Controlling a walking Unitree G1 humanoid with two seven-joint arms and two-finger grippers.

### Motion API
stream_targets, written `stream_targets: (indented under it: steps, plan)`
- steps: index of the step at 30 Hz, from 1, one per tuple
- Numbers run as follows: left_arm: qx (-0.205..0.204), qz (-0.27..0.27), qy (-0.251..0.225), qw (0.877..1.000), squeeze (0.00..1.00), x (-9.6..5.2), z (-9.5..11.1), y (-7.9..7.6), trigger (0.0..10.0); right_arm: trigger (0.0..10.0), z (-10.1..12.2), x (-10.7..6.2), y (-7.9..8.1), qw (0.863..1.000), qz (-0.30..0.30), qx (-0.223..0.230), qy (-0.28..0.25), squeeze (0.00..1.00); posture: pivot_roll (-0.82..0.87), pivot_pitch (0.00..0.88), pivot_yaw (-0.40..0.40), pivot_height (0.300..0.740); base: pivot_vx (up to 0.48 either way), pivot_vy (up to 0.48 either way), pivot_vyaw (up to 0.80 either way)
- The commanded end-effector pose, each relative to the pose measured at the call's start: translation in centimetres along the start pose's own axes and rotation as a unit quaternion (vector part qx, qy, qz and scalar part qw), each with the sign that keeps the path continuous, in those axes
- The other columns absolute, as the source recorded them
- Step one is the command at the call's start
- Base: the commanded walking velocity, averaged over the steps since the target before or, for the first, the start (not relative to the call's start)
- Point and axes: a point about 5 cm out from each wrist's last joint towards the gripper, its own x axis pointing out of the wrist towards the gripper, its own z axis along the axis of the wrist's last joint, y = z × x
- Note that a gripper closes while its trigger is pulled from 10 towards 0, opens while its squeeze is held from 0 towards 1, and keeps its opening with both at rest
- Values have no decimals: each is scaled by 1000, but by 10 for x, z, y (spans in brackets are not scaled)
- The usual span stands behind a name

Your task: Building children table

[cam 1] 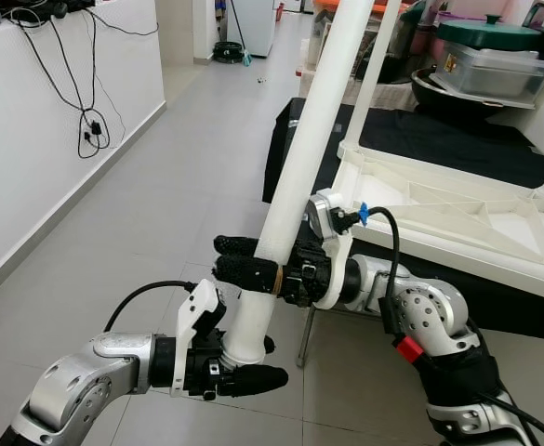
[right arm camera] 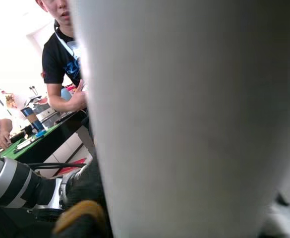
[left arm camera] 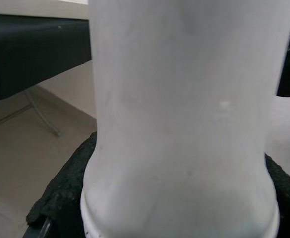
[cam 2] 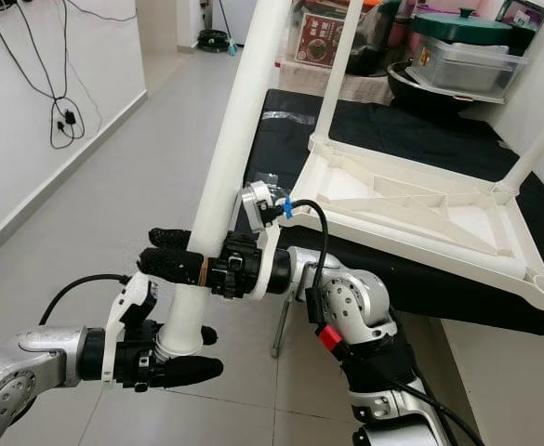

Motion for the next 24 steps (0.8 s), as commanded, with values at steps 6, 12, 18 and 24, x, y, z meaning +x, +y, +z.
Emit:
stream_targets:
  steps: [6,12,18,24]
  plan:
    - [-9,-6,12,1000,0,4,-6,0,10000,0,0,9,8,999,28,-14,8,0,62,44,-102,740,0,0,0]
    - [-14,0,19,1000,0,3,-7,1,10000,0,1,9,9,999,31,-13,6,0,61,43,-101,740,0,0,0]
    - [-19,9,20,1000,1000,2,-6,2,10000,0,3,8,7,999,28,-16,3,0,66,35,-103,740,0,0,0]
    - [-13,25,21,999,1000,-2,-8,5,10000,0,5,5,5,1000,23,-21,2,0,70,26,-102,740,0,0,0]
